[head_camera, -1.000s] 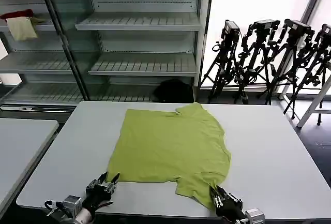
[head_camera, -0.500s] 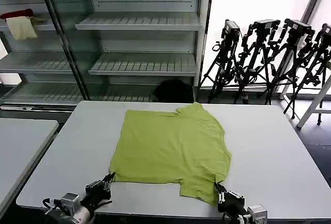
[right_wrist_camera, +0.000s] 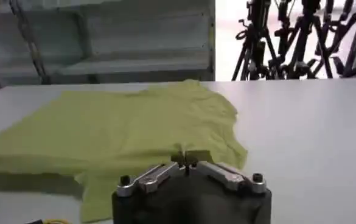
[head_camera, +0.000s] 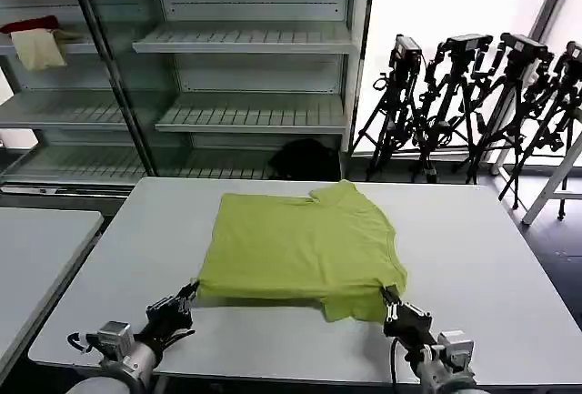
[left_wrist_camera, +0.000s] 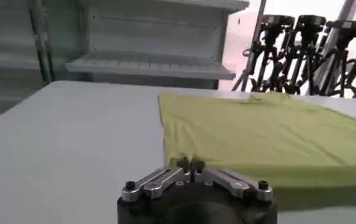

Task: Fold and organize the clothes.

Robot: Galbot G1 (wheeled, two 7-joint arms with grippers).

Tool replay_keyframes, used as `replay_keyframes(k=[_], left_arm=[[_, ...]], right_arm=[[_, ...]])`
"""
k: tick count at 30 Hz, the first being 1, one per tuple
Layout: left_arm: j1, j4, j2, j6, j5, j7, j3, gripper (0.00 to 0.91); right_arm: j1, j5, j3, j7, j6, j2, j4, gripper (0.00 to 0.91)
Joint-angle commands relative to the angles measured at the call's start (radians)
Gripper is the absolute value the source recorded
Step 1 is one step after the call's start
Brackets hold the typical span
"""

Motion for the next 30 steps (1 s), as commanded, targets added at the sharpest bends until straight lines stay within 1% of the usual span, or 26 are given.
replay_keyframes(k=[1, 7, 15, 19, 20, 21, 22, 30], left_arm=[[-0.100, 0.066, 0.000, 0.002, 0.007, -0.004, 0.022, 0.000], [-0.154, 0.148, -0.013, 0.002, 0.051, -0.007, 0.052, 0.000], [-0.188, 0.189, -0.011, 0.001, 0.083, -0.004, 0.067, 0.010], [-0.198, 0.203, -0.013, 0.001, 0.099, -0.002, 0.071, 0.040], [-0.205, 0.205, -0.012, 0.000, 0.106, -0.001, 0.073, 0.071], [-0.206, 0.208, -0.012, 0.000, 0.106, -0.001, 0.074, 0.141], [-0.210, 0.209, -0.012, 0.000, 0.108, -0.001, 0.075, 0.907], [-0.232, 0.221, -0.010, -0.011, 0.125, -0.005, 0.081, 0.907]], right_arm=[[0.117, -0.003, 0.006, 0.000, 0.000, 0.020, -0.069, 0.000], [0.184, -0.026, -0.005, -0.019, 0.001, 0.031, -0.154, 0.000], [0.223, -0.057, -0.022, -0.040, 0.001, 0.044, -0.233, 0.000], [0.231, -0.069, -0.023, -0.044, 0.001, 0.048, -0.255, 0.000], [0.234, -0.071, -0.023, -0.045, 0.001, 0.048, -0.260, 0.091], [0.234, -0.072, -0.023, -0.046, 0.002, 0.048, -0.261, 0.232], [0.235, -0.072, -0.023, -0.046, 0.002, 0.049, -0.262, 0.907], [0.246, -0.093, -0.023, -0.038, 0.003, 0.064, -0.284, 0.907]])
